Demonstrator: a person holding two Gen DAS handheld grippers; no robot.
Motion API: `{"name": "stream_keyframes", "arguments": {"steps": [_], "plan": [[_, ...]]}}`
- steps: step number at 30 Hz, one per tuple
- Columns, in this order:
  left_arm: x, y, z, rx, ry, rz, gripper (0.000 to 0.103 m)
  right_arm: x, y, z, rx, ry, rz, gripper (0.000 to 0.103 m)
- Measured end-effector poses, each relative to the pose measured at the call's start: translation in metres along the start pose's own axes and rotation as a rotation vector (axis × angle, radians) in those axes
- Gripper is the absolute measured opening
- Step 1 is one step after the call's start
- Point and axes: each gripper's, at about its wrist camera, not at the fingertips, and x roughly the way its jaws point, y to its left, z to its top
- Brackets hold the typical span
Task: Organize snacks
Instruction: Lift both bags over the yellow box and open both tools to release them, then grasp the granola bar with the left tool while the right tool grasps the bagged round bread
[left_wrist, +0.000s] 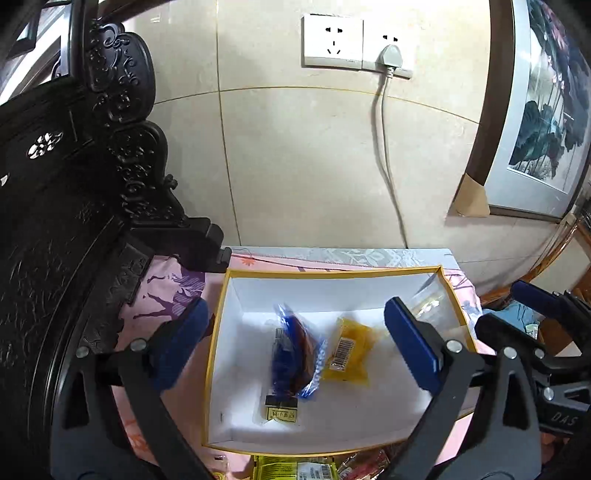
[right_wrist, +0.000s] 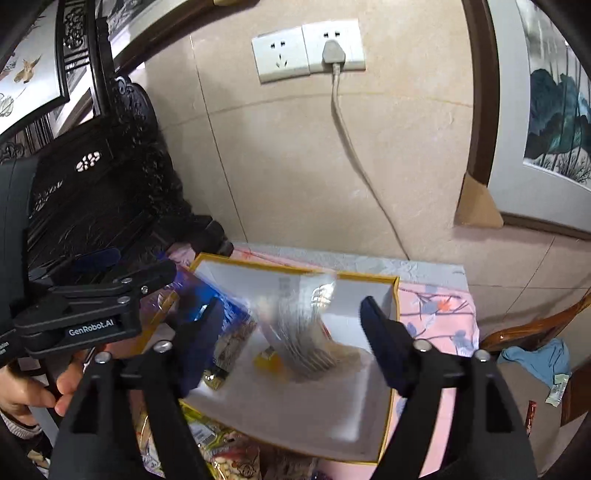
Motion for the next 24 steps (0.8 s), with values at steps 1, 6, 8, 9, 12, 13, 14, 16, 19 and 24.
{"name": "stream_keyframes", "arguments": {"steps": [1,6,8,9,12,13,14,16,19,24], "plan": [[0.000,0.001,0.000,-0.003,0.003,0.000,0.098,0.000,0.001,0.000,0.002,0.001,-0.001,0.078],[-0.007,0.005,-0.005,-0.018,0.012,-0.003,0.098,-0.005,0.004,-0.005,0.010,0.028,0.008,0.078],[-0.012,0.007,-0.008,-0.020,0.011,-0.003,0.098,-0.012,0.004,-0.008,0.019,0.027,0.013,0.078],[-0.015,0.007,-0.010,-0.016,0.013,0.000,0.099,-0.015,0.006,-0.011,0.021,0.029,0.014,0.078],[-0.026,0.011,-0.024,-0.012,0.024,0.007,0.100,-0.026,0.006,-0.023,0.022,0.036,0.011,0.078],[-0.029,0.014,-0.029,-0.014,0.026,0.007,0.100,-0.031,0.006,-0.031,0.023,0.045,0.015,0.078],[-0.034,0.018,-0.037,-0.020,0.029,0.010,0.100,-0.033,0.005,-0.038,0.025,0.054,0.016,0.078],[-0.041,0.025,-0.053,-0.031,0.035,0.017,0.101,-0.037,0.001,-0.058,0.033,0.088,0.016,0.078],[-0.051,0.040,-0.086,-0.056,0.063,0.018,0.101,-0.038,-0.006,-0.098,0.062,0.171,0.023,0.078],[-0.066,0.067,-0.149,-0.140,0.151,0.008,0.101,-0.038,-0.010,-0.179,0.101,0.338,0.038,0.078]]}}
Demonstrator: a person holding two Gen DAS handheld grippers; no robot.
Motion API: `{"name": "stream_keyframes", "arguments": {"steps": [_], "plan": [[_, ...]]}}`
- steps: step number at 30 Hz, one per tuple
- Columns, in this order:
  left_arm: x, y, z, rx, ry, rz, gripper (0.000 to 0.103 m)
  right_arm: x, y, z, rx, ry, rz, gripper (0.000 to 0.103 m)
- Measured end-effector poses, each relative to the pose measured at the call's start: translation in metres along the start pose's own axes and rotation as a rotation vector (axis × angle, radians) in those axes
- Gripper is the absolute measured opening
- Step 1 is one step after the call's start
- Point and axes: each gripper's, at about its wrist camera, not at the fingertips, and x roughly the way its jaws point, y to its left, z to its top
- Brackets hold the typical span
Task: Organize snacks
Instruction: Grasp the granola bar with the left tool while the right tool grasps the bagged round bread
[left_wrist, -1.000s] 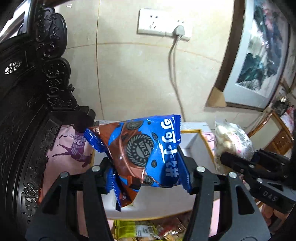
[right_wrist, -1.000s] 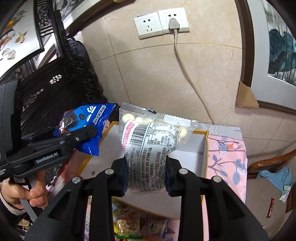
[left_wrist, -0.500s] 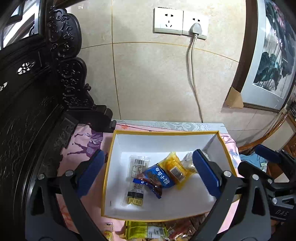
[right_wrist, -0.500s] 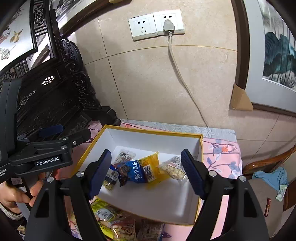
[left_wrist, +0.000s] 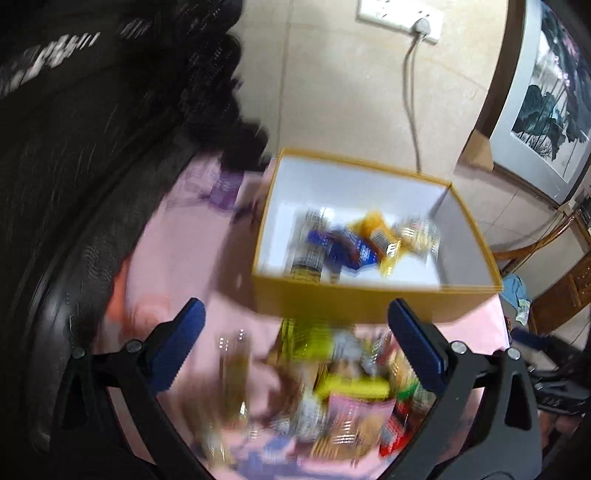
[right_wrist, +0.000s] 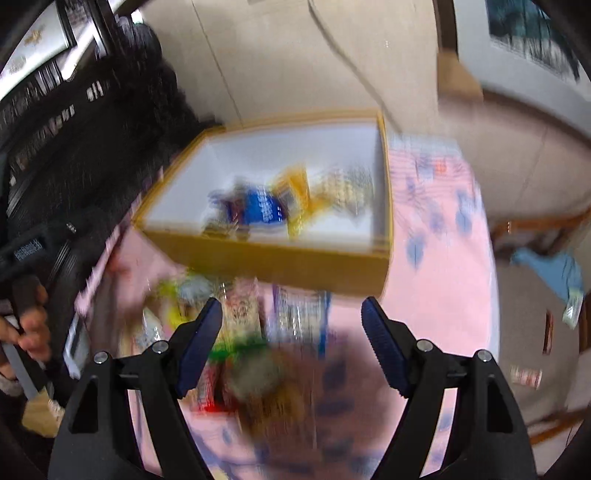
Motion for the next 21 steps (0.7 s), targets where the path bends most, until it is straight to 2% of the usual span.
{"name": "stream_keyframes", "arguments": {"steps": [4,7,12,18,21], "plan": [[-0.006,0.022,-0.039,-0.009,0.053,0.022,0.101,0.018,0.005,-0.043,-0.027,0.097,0.006,0.078],[-0.008,0.033,-0.055,-0.020,0.097,0.035,0.101,0.030,0.015,-0.060,-0.075,0.140,0.011,0.078],[-0.008,0.044,-0.067,-0.049,0.129,0.056,0.101,0.049,0.024,-0.064,-0.122,0.187,-0.003,0.078],[-0.016,0.045,-0.066,-0.047,0.106,0.057,0.101,0.069,0.036,-0.067,-0.192,0.237,0.017,0.078],[-0.018,0.044,-0.067,-0.038,0.108,0.061,0.101,0.075,0.037,-0.065,-0.210,0.249,0.025,0.082]]}}
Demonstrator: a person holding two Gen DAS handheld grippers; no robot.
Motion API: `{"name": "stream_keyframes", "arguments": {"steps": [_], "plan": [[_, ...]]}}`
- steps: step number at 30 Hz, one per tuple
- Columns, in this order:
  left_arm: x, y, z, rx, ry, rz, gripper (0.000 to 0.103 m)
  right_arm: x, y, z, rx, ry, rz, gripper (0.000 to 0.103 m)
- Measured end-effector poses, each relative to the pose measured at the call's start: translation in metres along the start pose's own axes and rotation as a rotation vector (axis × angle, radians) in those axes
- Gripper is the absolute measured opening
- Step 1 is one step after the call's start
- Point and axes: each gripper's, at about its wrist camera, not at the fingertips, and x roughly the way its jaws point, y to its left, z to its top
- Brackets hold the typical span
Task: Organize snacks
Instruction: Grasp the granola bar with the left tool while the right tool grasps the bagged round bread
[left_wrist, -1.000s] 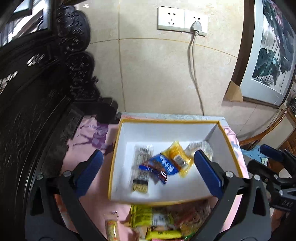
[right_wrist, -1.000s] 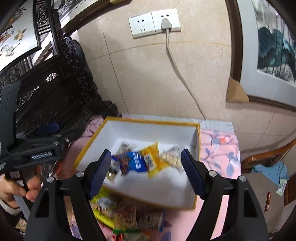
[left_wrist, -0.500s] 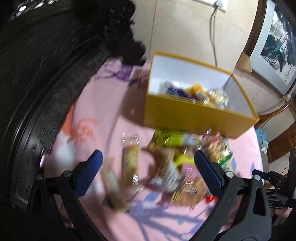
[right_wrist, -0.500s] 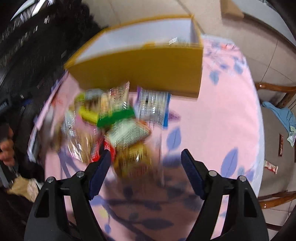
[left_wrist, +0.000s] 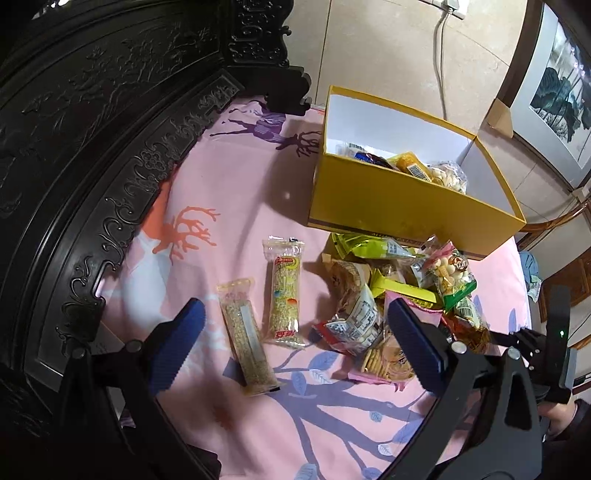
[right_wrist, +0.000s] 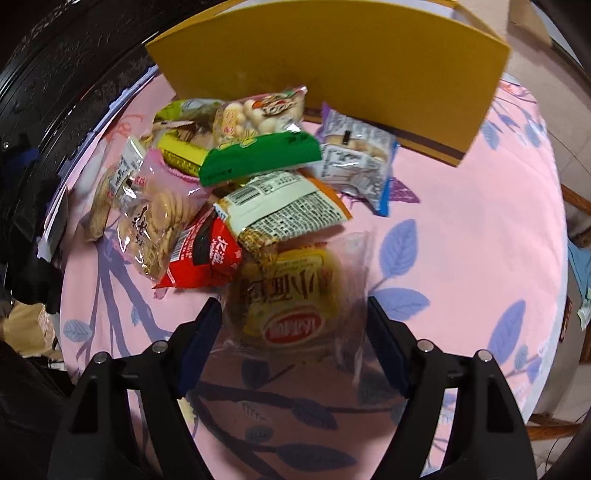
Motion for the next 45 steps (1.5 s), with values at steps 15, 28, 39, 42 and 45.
{"name": "stream_keyframes", "arguments": {"steps": [15,28,39,42,45], "plan": [[0.016,0.009,-0.028,0.046,0.076,0.027,0.101,0.004,0.008,-0.011,-0.033,0.016,0.061,0.055],[0.062,0.052,-0.039,-0.134,0.178,0.127,0.100,-0.016,-0.019,-0.030,0.140,-0.023,0.085,0.054],[0.087,0.043,-0.051,-0.129,0.226,0.050,0.061,-0.020,-0.024,-0.027,0.158,-0.042,0.084,0.053],[0.096,0.042,-0.052,-0.126,0.243,0.049,0.058,-0.018,-0.022,-0.026,0.160,-0.038,0.089,0.052],[0.106,0.041,-0.055,-0.118,0.263,0.059,0.058,-0.016,-0.021,-0.026,0.155,-0.029,0.100,0.052]]}}
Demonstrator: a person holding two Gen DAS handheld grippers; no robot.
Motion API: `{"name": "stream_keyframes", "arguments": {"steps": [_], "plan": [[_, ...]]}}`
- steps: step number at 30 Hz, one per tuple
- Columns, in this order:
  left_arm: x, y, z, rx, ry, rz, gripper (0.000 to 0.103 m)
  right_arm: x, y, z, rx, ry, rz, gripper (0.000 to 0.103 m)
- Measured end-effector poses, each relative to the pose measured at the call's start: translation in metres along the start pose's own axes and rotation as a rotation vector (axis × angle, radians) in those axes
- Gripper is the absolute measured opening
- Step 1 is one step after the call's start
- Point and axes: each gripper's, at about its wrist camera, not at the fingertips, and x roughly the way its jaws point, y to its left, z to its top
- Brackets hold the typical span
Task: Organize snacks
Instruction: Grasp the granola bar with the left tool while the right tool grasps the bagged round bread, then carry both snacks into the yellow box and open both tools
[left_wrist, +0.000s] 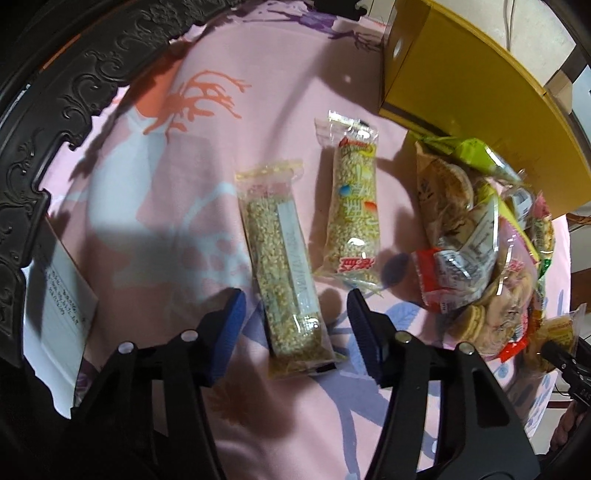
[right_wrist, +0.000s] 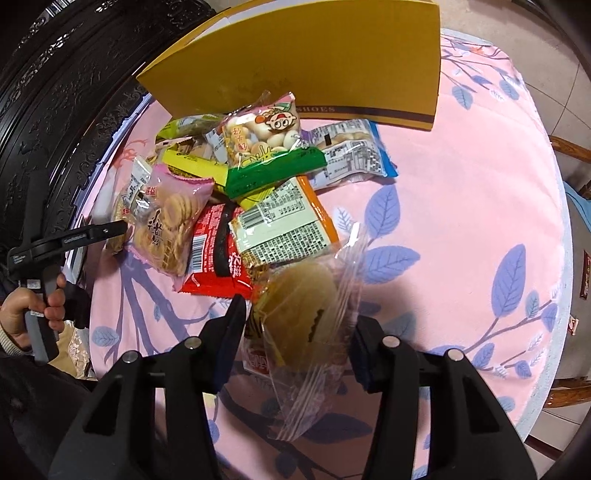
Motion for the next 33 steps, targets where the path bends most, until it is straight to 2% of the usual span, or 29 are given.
{"name": "stream_keyframes", "arguments": {"steps": [5,6,7,12,18,22,27,33], "plan": [[0.005,-0.009,-0.001,0.050,-0.020,0.037,0.057,0.012,0.005,-0.002,-0.012,0.039,0.020,0.052],[0.005,-0.010,-0.001,0.057,-0.022,0.051,0.049,0.013,0.007,-0.002,-0.019,0.040,0.013,0.052],[0.004,-0.009,-0.002,0.058,-0.026,0.066,0.041,0.015,0.010,-0.002,-0.034,0.041,0.004,0.039],[-0.005,-0.005,-0.008,0.052,-0.042,0.036,0.031,0.013,0.019,0.000,-0.071,0.042,0.002,0.034],[-0.023,0.008,-0.014,-0.004,-0.076,-0.040,0.029,0.003,0.013,0.000,-0.024,0.013,0.007,0.034],[-0.043,-0.001,-0.019,0.036,-0.129,-0.065,0.029,0.000,0.009,-0.001,-0.003,0.004,0.016,0.034],[-0.055,-0.005,-0.018,0.059,-0.150,-0.111,0.029,-0.002,0.012,0.000,-0.008,-0.004,0.016,0.034],[-0.075,-0.010,-0.018,0.072,-0.193,-0.129,0.029,-0.012,0.015,0.001,-0.018,-0.024,0.025,0.034]]}}
